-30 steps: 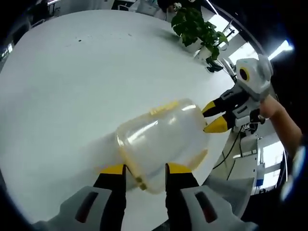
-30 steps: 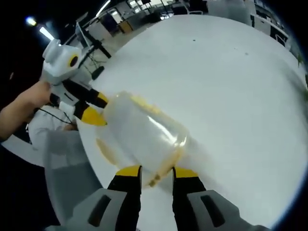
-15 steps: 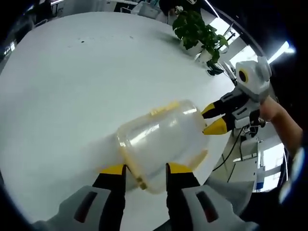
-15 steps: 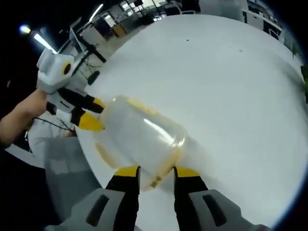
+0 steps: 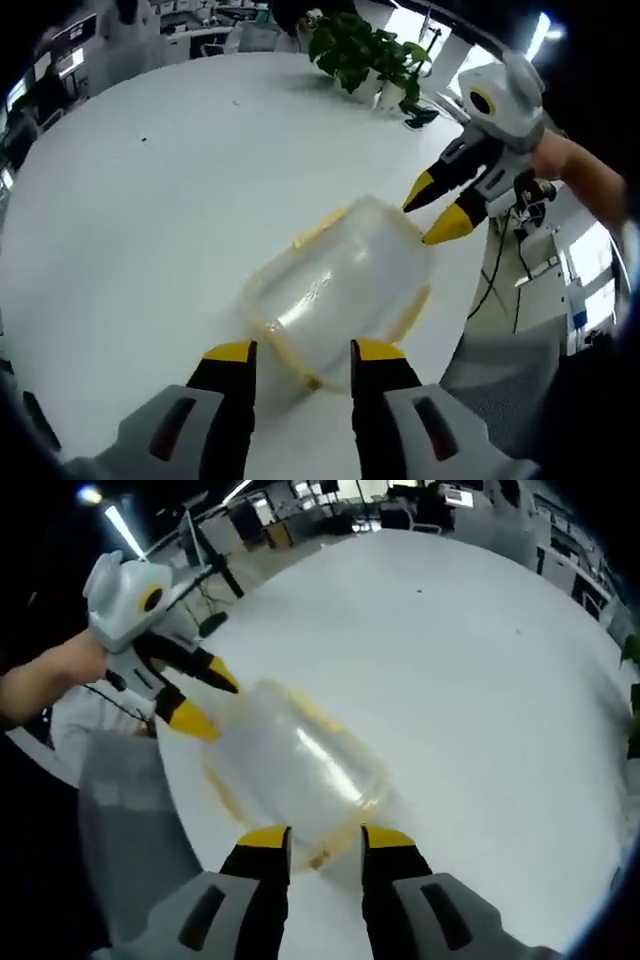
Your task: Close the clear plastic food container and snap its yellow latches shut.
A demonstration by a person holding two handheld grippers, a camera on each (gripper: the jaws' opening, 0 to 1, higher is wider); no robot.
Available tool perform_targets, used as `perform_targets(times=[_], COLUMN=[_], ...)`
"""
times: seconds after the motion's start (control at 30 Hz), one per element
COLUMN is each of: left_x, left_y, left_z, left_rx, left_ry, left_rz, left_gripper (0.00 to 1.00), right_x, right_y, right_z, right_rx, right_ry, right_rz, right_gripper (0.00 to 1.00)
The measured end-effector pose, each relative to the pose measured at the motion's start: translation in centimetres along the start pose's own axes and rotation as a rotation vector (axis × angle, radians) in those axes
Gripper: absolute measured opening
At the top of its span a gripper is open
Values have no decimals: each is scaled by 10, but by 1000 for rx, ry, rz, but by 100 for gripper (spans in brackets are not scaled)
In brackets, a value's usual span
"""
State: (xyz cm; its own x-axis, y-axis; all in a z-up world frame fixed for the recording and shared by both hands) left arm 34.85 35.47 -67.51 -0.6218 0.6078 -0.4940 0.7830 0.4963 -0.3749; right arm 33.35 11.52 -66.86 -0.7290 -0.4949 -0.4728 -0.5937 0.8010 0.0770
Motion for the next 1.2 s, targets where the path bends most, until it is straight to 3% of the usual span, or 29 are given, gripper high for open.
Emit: perform_targets(times=[0.03, 0.1, 0.4, 1.2], left_x=[-2, -3, -15, -30], left_y=[-2, -3, -10, -27], left_z=[0, -1, -1, 20], left_rx=[11, 4, 20, 112], left_ry=[-6, 2, 7, 32], left_rz=[50, 70, 251, 386], left_gripper=[36, 36, 35, 32], right_x=[-3, -5, -15, -30], right_y=[0, 1, 5, 27], right_z=[-1, -3, -2, 14], right_rx=[-2, -7, -26, -77], right_ry=[-16, -41, -53, -64], right_rz=[-19, -56, -140, -279], right_gripper=[26, 26, 27, 28])
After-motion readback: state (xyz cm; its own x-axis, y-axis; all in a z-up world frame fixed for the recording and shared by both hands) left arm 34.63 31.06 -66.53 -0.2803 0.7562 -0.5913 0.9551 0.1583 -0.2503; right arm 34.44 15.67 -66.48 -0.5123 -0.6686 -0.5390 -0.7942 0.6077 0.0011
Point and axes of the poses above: the point that each gripper's makers call its tool centre point, and the gripper's own axes: z roughly forward along the fingers, y roughly to its left, x roughly out of its underside, the point moved 10 cm from there along -z, roughly backward along the fingers, and after that the axes turned 12 degrees about x, right-handed, at the moved point
